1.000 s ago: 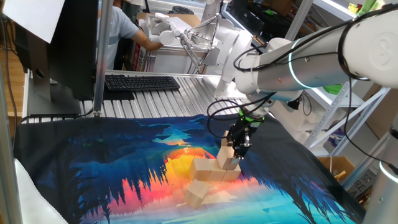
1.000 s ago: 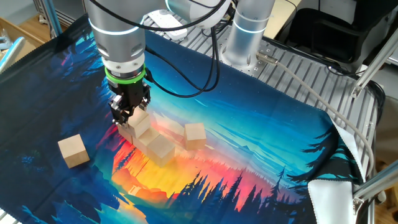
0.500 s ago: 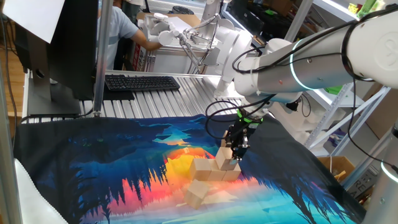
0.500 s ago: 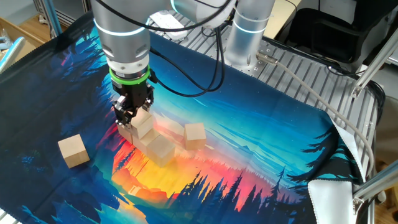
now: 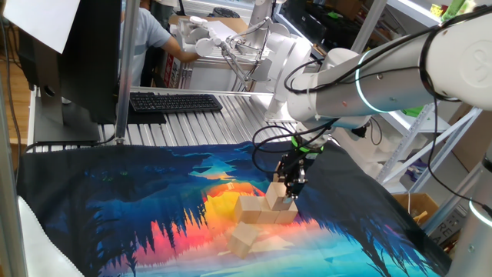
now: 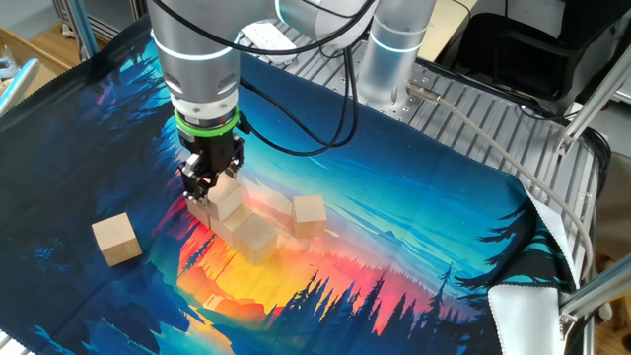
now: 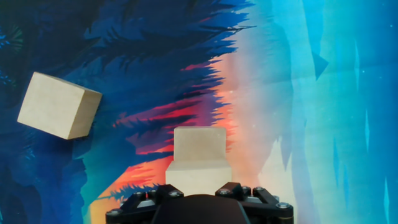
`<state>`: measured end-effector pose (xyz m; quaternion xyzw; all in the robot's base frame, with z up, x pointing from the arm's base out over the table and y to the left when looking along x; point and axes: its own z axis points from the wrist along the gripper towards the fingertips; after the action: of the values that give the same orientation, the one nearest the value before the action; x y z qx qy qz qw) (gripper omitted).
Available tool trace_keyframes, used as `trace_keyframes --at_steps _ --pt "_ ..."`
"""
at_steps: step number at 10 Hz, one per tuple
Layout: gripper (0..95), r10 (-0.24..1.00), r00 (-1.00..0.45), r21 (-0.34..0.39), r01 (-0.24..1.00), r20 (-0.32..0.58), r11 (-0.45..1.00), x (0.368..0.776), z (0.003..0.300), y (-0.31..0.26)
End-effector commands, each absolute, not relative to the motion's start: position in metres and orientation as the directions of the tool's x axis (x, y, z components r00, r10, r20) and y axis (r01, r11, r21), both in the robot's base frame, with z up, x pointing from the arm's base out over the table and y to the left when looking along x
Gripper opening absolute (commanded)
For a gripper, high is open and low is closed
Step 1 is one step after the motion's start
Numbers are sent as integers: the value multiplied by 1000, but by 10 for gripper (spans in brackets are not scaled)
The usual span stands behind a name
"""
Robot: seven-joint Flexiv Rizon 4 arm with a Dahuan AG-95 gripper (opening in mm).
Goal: Stack the blocks into a pyramid shape
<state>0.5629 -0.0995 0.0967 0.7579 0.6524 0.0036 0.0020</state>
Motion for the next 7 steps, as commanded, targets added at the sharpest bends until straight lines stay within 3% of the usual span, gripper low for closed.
trace_keyframes --at_steps 1,2,4,7 --pt "0 989 150 7 989 3 -150 562 96 -100" --pt "0 989 151 1 989 2 -151 562 96 -100" --pt "380 987 160 0 987 1 -160 562 96 -100" --pt "380 986 166 0 986 2 -166 562 96 -100"
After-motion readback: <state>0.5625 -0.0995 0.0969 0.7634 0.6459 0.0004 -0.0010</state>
